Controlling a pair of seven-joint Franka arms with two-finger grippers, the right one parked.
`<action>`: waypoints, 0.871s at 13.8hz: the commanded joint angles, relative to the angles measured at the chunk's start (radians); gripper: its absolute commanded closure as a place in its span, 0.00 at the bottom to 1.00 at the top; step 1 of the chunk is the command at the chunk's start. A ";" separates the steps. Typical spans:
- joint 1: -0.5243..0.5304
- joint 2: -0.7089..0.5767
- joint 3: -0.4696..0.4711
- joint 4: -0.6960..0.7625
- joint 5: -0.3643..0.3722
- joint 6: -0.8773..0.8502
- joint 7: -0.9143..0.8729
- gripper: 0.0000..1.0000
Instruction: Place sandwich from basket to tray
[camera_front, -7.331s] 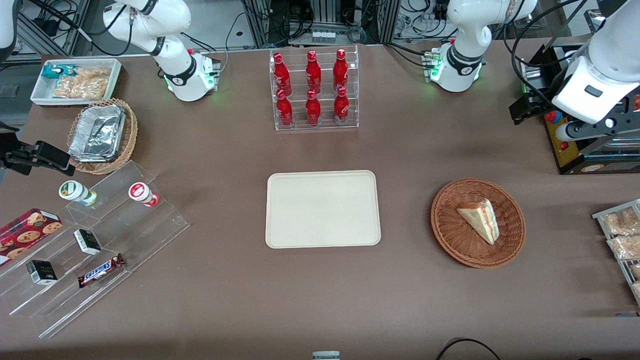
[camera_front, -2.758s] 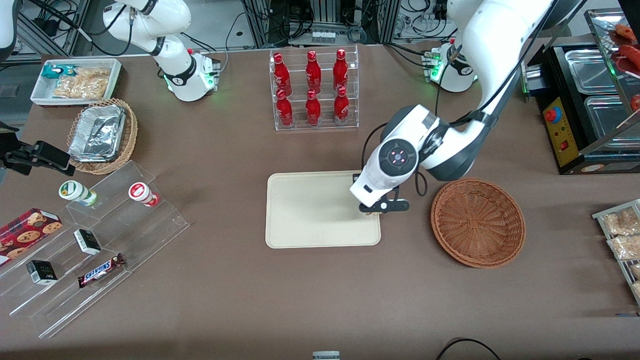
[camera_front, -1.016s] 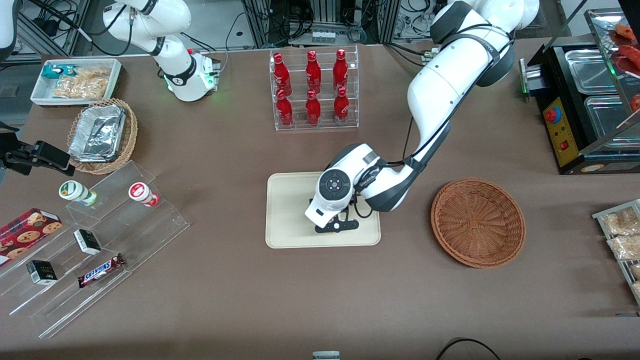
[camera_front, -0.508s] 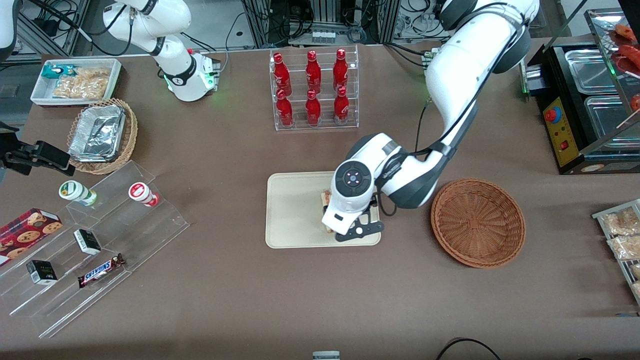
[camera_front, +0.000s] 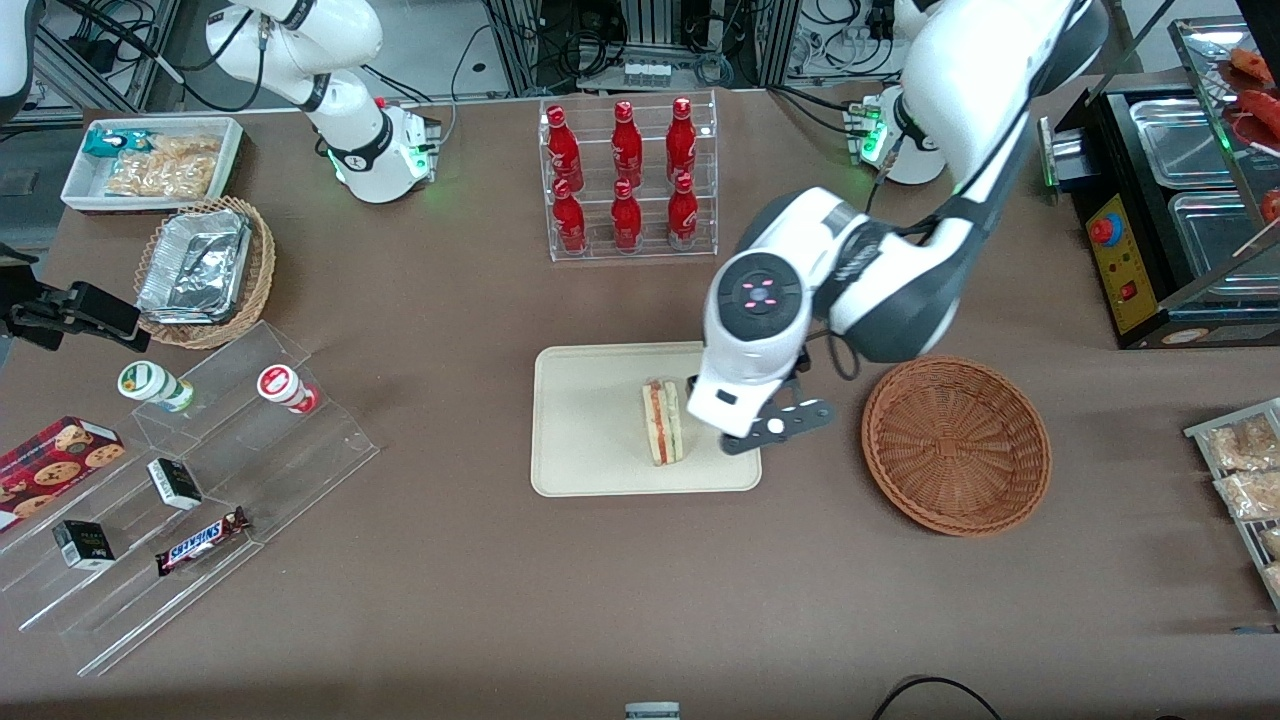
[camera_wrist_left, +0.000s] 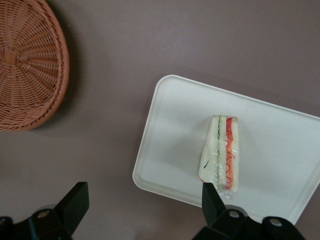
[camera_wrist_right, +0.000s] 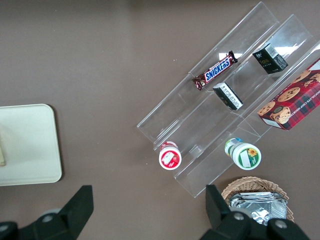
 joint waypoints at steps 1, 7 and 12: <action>0.088 -0.080 0.003 -0.034 -0.028 -0.076 0.100 0.00; 0.282 -0.271 0.007 -0.039 -0.069 -0.297 0.567 0.00; 0.265 -0.474 0.087 -0.200 -0.108 -0.310 0.639 0.00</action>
